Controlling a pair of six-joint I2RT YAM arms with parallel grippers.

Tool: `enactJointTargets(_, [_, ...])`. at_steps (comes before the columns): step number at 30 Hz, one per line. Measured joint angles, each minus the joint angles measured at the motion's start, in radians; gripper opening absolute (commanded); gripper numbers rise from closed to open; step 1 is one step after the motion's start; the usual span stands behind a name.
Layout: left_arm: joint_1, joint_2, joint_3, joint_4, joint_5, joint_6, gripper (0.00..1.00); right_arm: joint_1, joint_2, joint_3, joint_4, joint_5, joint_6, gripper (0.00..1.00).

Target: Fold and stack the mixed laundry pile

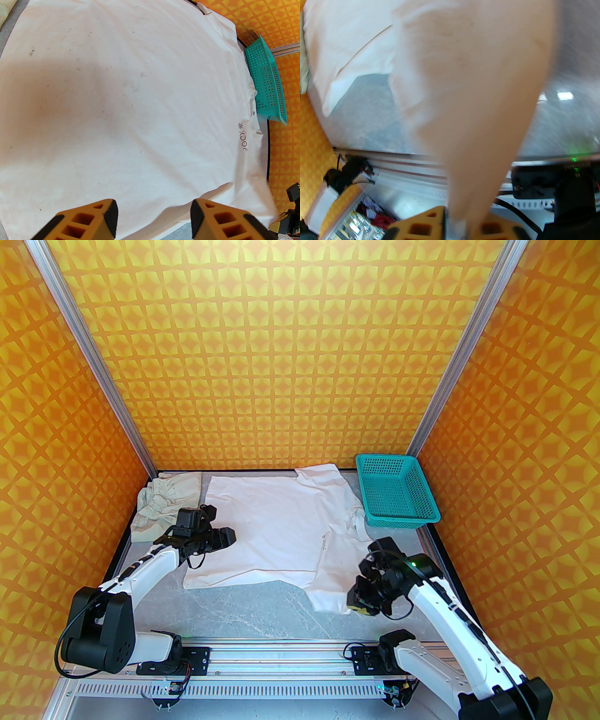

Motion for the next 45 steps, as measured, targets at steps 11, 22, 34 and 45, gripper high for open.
enactJointTargets(11, [0.006,-0.066,-0.011,-0.050,-0.027,0.013,0.54,0.005,0.021,0.109,-0.038,0.159,0.010,0.40])
enactJointTargets(22, [0.028,-0.077,-0.085,-0.069,-0.077,0.011,0.51,0.464,0.444,0.116,0.350,0.201,0.068,0.29])
enactJointTargets(34, [0.115,-0.127,-0.055,-0.121,-0.122,0.020,0.51,0.543,0.571,-0.104,0.762,0.110,0.160,0.20])
enactJointTargets(45, [0.135,-0.116,-0.053,-0.119,-0.129,0.022,0.51,0.549,0.353,-0.301,0.819,0.075,0.149,0.27])
